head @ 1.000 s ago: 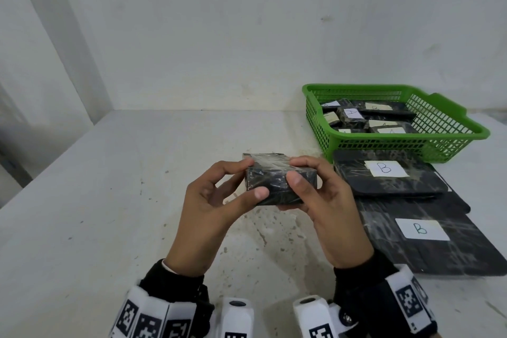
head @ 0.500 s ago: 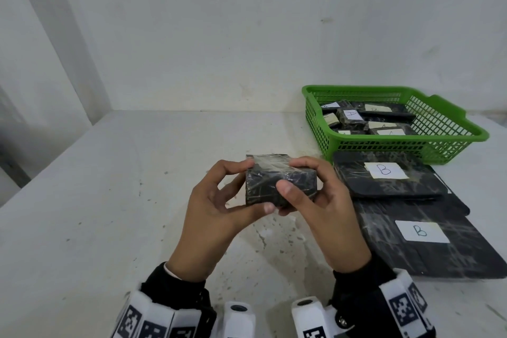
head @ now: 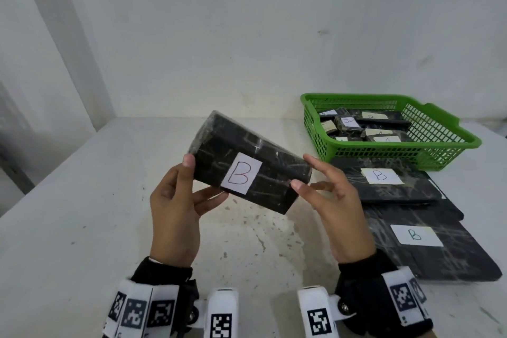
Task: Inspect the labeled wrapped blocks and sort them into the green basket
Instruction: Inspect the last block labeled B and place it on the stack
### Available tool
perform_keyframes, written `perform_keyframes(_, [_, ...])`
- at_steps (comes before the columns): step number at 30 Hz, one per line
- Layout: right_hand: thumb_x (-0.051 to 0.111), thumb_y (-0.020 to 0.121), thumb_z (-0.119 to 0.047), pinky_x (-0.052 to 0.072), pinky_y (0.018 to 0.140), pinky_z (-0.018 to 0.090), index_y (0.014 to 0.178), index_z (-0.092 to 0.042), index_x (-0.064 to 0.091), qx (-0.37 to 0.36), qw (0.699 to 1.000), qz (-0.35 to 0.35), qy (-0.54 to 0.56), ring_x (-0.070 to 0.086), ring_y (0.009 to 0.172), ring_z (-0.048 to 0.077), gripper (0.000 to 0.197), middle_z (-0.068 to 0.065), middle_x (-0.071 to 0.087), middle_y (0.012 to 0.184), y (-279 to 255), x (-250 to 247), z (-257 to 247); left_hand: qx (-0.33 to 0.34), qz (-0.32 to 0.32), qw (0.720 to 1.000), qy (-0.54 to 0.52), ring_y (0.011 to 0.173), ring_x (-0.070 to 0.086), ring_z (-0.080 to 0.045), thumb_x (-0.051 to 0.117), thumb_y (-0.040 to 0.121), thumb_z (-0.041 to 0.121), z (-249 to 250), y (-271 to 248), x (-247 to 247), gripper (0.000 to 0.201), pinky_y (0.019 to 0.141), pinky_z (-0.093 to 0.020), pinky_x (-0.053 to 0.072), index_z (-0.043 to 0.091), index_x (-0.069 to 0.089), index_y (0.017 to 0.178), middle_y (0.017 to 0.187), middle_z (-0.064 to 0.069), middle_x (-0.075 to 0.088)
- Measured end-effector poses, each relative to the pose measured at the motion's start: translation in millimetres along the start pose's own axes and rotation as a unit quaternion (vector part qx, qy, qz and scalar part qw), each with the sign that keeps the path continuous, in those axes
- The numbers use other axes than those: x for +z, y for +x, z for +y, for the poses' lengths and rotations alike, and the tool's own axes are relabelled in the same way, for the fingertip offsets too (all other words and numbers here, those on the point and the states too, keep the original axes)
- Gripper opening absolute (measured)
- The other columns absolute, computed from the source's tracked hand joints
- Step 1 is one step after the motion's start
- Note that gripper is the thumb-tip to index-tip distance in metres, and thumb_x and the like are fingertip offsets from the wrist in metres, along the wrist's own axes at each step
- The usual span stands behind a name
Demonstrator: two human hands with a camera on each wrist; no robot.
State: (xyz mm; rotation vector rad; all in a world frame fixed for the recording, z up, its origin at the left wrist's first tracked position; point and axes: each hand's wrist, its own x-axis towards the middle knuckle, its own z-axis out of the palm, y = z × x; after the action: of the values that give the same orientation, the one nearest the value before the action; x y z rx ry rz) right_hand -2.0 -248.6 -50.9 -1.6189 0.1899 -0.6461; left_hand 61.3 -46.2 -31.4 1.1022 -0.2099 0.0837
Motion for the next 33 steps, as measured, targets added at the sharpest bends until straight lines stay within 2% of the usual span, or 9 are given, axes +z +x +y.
perform_keyframes(2, [0.076,0.079,-0.030,0.052,0.092,0.033,0.123,-0.044,0.063,0.004,1.000,-0.024,0.010,0.060,0.109,0.008,0.048,-0.020,0.057,0.129,0.5,1.0,-0.4,-0.016,0.010,1.000,0.000,0.080,0.075,-0.028,0.055,0.077,0.054,-1.3,1.2,-1.5,0.049,0.062,-0.025,0.059,0.014,0.067,0.103,0.099,-0.005,0.076])
perform_keyframes(4, [0.075,0.078,-0.032,0.054,0.091,0.035,0.126,-0.041,0.062,0.007,0.997,-0.059,0.053,0.062,0.113,0.014,0.050,-0.008,0.062,0.128,1.9,2.2,-1.8,-0.038,0.017,0.999,-0.012,0.078,0.075,-0.027,0.053,0.078,0.052,-1.1,2.1,-2.3,0.046,0.063,-0.026,0.060,0.016,0.068,0.103,0.101,-0.008,0.075])
perform_keyframes(9, [0.076,0.071,-0.029,0.055,0.066,0.029,0.117,-0.028,0.068,0.016,0.994,-0.063,0.089,0.067,0.084,0.018,0.046,0.005,0.070,0.097,1.6,-0.8,-13.4,-0.076,0.029,0.997,-0.017,0.074,0.074,-0.029,0.052,0.086,0.050,-1.7,-1.0,0.7,0.042,0.064,-0.028,0.061,0.017,0.066,0.108,0.107,-0.015,0.071])
perform_keyframes(12, [0.076,0.070,-0.033,0.055,0.063,0.032,0.112,-0.023,0.069,0.029,0.994,-0.059,0.087,0.069,0.083,0.021,0.044,0.009,0.072,0.094,-1.1,-10.9,-22.7,-0.072,0.009,0.997,0.006,0.069,0.072,-0.030,0.051,0.091,0.045,-0.6,-3.8,6.3,0.042,0.060,-0.029,0.059,0.013,0.063,0.116,0.105,-0.019,0.067])
perform_keyframes(17, [0.072,0.071,-0.031,0.055,0.056,0.027,0.093,-0.007,0.064,0.051,0.992,-0.100,0.054,0.066,0.063,0.014,0.033,0.008,0.068,0.084,-6.7,-49.8,-51.5,-0.065,-0.027,0.997,0.030,0.060,0.066,-0.024,0.048,0.095,0.041,4.8,-11.5,25.1,0.035,0.057,-0.028,0.057,0.013,0.067,0.105,0.090,-0.020,0.066])
perform_keyframes(23, [0.075,0.072,-0.026,0.059,0.066,0.034,0.117,-0.022,0.067,0.097,0.980,-0.171,-0.021,0.072,0.085,0.025,0.046,0.007,0.075,0.096,-32.9,-108.1,-84.5,-0.113,-0.052,0.992,0.035,0.049,0.060,-0.020,0.050,0.099,0.037,-6.3,-40.5,69.7,0.037,0.049,-0.026,0.054,0.005,0.068,0.097,0.082,-0.020,0.063])
perform_keyframes(27, [0.075,0.075,-0.015,0.060,0.063,0.032,0.117,-0.015,0.069,0.107,0.984,-0.142,-0.023,0.073,0.090,0.026,0.042,0.011,0.075,0.101,-53.8,-143.9,-92.2,-0.145,-0.082,0.985,0.034,0.047,0.058,-0.019,0.051,0.098,0.039,-17.7,-59.8,99.2,0.044,0.048,-0.025,0.054,-0.001,0.068,0.100,0.078,-0.018,0.064])
perform_keyframes(30, [0.072,0.081,-0.009,0.062,0.070,0.040,0.116,-0.012,0.070,0.127,0.987,-0.097,-0.008,0.073,0.090,0.027,0.035,0.014,0.075,0.102,-64.9,-172.7,-90.4,-0.164,-0.101,0.981,0.026,0.057,0.063,-0.024,0.051,0.098,0.039,-27.0,-72.9,121.7,0.039,0.050,-0.026,0.055,0.004,0.068,0.102,0.083,-0.019,0.066])
perform_keyframes(33, [0.069,0.086,-0.007,0.062,0.064,0.036,0.117,-0.008,0.068,0.136,0.990,-0.021,-0.004,0.073,0.081,0.022,0.031,0.018,0.074,0.099,-64.9,-203.2,-87.4,-0.181,-0.090,0.979,0.018,0.069,0.065,-0.028,0.053,0.098,0.034,-42.1,-80.8,137.0,0.032,0.052,-0.026,0.057,0.005,0.066,0.103,0.094,-0.020,0.065])
